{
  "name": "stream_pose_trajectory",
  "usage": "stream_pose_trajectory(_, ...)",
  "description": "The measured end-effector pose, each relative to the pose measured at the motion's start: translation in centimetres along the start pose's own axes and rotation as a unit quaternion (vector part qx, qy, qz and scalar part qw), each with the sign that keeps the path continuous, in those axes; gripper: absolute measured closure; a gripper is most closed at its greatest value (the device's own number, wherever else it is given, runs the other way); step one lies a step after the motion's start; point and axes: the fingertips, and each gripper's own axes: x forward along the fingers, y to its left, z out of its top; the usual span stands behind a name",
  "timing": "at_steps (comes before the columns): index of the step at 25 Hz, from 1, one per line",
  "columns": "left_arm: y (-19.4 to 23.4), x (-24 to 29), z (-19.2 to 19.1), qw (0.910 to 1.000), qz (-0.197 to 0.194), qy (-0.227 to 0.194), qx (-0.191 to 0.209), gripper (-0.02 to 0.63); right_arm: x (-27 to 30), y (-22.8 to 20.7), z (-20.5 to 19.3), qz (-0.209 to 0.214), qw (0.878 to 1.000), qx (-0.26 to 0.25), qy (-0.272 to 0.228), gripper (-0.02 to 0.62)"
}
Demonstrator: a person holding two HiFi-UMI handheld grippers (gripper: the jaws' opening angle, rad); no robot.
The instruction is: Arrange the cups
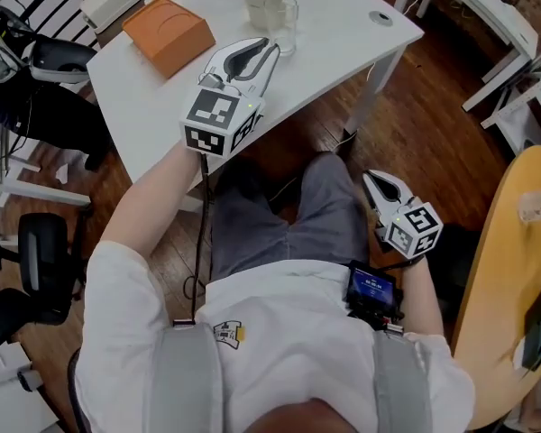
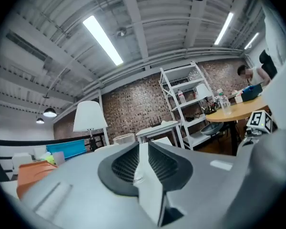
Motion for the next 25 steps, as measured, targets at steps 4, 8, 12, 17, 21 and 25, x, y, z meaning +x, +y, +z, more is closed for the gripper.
stream_pose_trajectory(4,1.4,-3.5,-0.4,0.9976,-0.038,0.006,-0.058,0.549,-1.0,-1.5,2.0,-0.005,1.0,0.003,-0.018,0.589)
stream_pose_trajectory(8,4.8,-8.9,-1.7,0.9926,-0.062,0.031,-0.1,0.549,0.7,-0.8,3.6,0.018,1.0,-0.017,-0.013,0.581)
stream_pose_trajectory(12,6.0,-11.0,-2.0,0.9935,-0.061,0.038,-0.089,0.55,4.4,1.6,9.1,0.043,0.994,-0.098,-0.022,0.565)
stream_pose_trajectory(17,5.5,-10.6,-2.4,0.992,-0.076,0.046,-0.089,0.549,10.0,4.0,17.0,0.046,0.981,-0.188,-0.036,0.521)
stream_pose_trajectory(21,5.9,-9.3,-2.7,0.993,-0.071,0.046,-0.082,0.549,15.2,3.2,21.4,0.032,0.979,-0.202,-0.019,0.419)
stream_pose_trajectory(25,6.5,-7.8,-2.6,0.9969,-0.051,0.032,-0.051,0.53,20.2,2.4,23.1,0.018,0.978,-0.209,0.01,0.313)
